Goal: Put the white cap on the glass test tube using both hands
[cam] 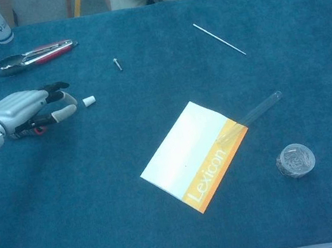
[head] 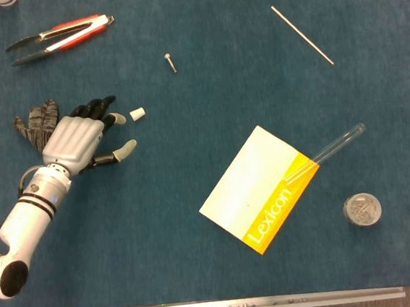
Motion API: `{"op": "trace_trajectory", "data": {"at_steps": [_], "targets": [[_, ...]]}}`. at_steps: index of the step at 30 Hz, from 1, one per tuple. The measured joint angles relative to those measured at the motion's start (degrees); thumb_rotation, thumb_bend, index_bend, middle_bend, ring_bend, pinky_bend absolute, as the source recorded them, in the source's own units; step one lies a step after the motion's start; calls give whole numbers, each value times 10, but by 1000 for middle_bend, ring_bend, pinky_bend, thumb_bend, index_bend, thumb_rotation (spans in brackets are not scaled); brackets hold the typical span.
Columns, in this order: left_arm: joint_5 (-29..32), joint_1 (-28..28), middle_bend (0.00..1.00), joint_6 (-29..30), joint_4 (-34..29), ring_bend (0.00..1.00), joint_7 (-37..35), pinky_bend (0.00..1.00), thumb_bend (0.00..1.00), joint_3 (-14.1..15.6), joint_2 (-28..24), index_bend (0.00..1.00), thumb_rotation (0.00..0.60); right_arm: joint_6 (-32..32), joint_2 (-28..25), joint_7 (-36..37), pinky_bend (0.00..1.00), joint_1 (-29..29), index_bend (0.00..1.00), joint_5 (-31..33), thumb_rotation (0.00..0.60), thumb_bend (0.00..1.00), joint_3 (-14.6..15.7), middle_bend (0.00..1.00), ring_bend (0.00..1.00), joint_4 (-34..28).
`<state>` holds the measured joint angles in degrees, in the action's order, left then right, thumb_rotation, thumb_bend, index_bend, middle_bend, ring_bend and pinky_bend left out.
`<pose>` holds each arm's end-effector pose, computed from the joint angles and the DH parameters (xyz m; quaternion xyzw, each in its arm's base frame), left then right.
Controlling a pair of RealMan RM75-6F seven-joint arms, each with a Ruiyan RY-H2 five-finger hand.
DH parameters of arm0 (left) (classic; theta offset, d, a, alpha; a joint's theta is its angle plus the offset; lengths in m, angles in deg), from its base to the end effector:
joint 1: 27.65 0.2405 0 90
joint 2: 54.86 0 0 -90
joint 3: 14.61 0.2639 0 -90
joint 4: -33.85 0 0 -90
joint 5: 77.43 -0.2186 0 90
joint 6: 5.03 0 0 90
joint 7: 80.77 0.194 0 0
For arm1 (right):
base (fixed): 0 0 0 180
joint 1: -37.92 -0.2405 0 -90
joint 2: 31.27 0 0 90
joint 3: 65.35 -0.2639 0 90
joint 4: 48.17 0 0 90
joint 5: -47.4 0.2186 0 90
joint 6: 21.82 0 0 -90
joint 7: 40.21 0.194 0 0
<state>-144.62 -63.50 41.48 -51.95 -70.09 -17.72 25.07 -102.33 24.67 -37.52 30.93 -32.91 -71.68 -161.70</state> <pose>-0.2358 0.3535 -0.0337 -0.7620 -0.4470 -0.2653 0.3862 -0.2554 -0.2471 0.1663 0.5376 -0.4816 0.4561 0.5206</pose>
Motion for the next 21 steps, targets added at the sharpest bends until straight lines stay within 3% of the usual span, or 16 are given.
{"op": "trace_trajectory", "data": {"at_steps": [21], "targets": [[12,-15,0,-10,42,0,-4,0,211,0,41,202,0,-14,-4,5,276,8,179,2,600,329,-1,165,98,1]]}}
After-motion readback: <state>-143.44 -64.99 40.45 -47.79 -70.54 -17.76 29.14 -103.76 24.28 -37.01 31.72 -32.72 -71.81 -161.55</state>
